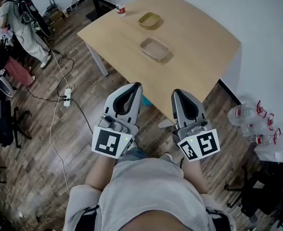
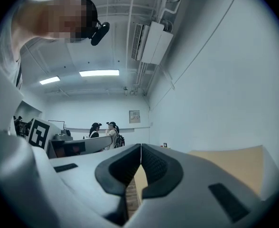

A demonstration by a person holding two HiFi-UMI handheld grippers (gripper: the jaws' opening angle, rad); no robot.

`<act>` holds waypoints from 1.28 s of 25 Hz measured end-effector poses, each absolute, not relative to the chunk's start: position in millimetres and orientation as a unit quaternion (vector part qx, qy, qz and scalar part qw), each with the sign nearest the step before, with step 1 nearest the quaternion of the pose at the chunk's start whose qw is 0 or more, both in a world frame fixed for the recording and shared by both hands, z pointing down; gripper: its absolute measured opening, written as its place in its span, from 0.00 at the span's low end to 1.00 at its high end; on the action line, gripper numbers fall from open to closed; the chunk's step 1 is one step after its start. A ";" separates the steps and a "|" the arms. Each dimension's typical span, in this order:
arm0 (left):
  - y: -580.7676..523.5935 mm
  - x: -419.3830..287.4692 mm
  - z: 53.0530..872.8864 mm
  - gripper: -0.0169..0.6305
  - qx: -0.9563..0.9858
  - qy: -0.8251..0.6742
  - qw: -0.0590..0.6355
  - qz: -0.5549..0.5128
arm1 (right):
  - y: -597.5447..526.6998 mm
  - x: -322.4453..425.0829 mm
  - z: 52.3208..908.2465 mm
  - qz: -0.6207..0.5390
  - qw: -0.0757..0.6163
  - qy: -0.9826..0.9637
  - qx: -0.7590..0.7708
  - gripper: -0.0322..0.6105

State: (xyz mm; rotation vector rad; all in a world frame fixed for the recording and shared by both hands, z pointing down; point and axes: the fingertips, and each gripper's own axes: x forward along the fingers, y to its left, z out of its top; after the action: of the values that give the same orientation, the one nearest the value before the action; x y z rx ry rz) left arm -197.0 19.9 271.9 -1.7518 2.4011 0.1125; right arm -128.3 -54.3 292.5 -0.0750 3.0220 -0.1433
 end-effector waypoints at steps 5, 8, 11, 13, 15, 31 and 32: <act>25.6 -225.4 273.7 0.05 -0.610 0.787 0.083 0.036 | -45.4 -153.2 294.1 -0.046 0.061 0.996 -0.053 0.07; 29.4 -240.1 276.0 0.05 -0.620 0.780 0.080 0.038 | -39.8 -165.0 296.7 -0.047 0.060 0.995 -0.067 0.07; 30.8 -251.1 279.2 0.05 -0.627 0.774 0.077 0.040 | -35.5 -172.5 301.2 -0.047 0.057 0.994 -0.076 0.07; 28.2 -255.5 282.1 0.05 -0.632 0.770 0.073 0.041 | -36.2 -175.5 304.6 -0.049 0.053 0.994 -0.083 0.07; 23.9 -259.1 284.4 0.05 -0.638 0.766 0.070 0.041 | -39.1 -179.1 306.6 -0.051 0.050 0.994 -0.088 0.07; -42.5 -344.9 292.1 0.05 -0.639 0.765 0.066 0.034 | -114.1 -265.2 313.1 -0.055 0.047 0.992 -0.102 0.07; -49.3 -350.0 291.1 0.05 -0.640 0.764 0.066 0.037 | -120.4 -269.9 312.5 -0.055 0.048 0.992 -0.103 0.07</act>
State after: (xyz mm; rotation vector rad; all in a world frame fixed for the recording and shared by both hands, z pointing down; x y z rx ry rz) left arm -350.0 -49.3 291.1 -1.9308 2.3052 0.1104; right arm -269.9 -120.4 312.5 -0.3127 3.0255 -0.1665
